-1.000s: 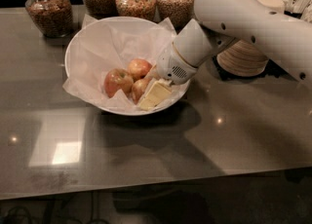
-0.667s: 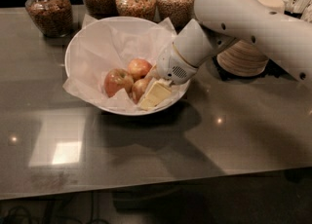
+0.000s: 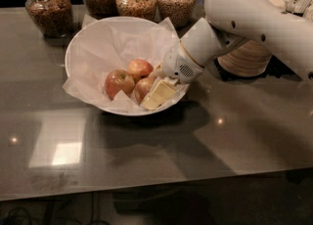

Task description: Pick apple from white bowl

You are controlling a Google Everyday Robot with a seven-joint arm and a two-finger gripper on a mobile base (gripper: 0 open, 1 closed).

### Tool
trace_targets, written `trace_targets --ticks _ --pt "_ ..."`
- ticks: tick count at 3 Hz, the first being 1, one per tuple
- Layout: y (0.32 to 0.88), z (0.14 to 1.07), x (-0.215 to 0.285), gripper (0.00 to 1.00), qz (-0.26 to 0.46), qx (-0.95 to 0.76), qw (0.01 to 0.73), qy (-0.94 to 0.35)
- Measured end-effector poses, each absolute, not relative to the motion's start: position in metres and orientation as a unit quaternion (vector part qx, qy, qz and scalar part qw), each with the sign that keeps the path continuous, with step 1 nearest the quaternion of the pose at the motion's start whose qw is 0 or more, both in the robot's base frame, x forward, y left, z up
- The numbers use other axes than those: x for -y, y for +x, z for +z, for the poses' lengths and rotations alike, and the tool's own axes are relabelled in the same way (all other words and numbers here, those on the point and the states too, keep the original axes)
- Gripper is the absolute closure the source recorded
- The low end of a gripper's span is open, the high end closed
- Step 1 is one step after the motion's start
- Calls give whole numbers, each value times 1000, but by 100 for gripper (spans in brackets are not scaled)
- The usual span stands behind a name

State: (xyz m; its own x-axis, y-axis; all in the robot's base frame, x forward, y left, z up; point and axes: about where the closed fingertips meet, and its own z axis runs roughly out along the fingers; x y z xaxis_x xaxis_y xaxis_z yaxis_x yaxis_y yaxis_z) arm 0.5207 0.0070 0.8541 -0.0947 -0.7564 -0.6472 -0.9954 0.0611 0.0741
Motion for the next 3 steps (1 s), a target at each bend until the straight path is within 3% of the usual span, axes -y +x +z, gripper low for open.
trace_targets --ticks 3 --pt "523 919 11 100 349 -637 303 -616"
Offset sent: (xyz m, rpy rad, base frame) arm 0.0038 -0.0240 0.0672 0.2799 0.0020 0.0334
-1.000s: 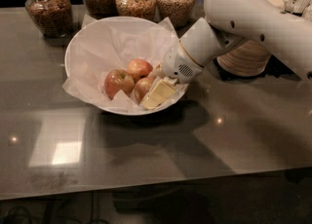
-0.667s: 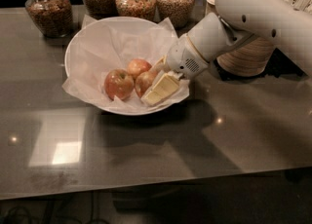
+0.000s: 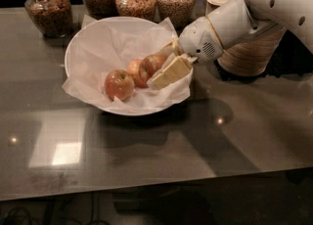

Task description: Pick apple from white bowl

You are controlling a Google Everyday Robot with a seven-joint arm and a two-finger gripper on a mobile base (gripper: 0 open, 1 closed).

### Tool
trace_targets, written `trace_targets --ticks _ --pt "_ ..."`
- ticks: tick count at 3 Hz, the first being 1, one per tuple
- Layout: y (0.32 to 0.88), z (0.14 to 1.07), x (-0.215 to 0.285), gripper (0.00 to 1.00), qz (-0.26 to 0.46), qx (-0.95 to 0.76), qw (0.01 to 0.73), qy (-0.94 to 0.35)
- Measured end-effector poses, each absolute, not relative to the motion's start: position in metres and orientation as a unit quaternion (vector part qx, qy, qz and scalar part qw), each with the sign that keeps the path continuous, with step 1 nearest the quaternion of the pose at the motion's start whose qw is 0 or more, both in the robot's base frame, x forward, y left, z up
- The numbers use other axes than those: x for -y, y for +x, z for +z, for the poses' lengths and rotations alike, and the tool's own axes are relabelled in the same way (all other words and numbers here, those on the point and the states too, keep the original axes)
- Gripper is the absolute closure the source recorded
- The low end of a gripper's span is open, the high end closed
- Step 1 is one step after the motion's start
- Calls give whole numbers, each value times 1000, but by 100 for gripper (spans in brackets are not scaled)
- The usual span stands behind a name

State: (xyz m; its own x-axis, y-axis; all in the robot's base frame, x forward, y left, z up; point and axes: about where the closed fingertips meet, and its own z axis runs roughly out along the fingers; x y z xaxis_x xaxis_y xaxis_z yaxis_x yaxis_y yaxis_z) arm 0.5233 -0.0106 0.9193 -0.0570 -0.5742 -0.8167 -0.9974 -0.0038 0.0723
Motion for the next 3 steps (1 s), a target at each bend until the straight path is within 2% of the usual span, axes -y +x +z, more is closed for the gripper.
trace_targets --ticks 2,3 --pt "496 1007 12 100 309 -580 345 -670" --pt "496 1007 12 100 309 -580 345 -670"
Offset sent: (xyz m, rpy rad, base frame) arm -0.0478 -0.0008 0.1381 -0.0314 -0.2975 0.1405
